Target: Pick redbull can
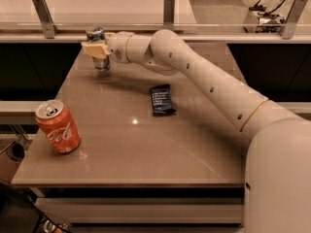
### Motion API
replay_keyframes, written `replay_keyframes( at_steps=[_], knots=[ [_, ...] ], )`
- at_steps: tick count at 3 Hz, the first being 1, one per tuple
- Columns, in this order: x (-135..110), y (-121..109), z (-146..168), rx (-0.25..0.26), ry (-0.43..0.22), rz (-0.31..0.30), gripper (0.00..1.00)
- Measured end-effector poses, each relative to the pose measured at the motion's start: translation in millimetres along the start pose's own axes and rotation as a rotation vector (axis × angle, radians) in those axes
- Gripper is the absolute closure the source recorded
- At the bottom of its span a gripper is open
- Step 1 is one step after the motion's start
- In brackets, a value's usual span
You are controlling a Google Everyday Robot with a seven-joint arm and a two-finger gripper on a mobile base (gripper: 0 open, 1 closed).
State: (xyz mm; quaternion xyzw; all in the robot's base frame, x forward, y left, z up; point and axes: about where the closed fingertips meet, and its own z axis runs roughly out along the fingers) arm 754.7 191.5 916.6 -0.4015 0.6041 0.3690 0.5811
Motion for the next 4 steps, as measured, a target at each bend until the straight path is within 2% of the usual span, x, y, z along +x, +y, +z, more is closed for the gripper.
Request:
replay_keyframes(
  at_steps=[2, 4],
  knots=[
    [-42, -10, -27, -0.011, -0.043, -0.106, 1.00],
    [-80, -12, -44, 0.020, -0.064, -0.210, 1.00]
  ],
)
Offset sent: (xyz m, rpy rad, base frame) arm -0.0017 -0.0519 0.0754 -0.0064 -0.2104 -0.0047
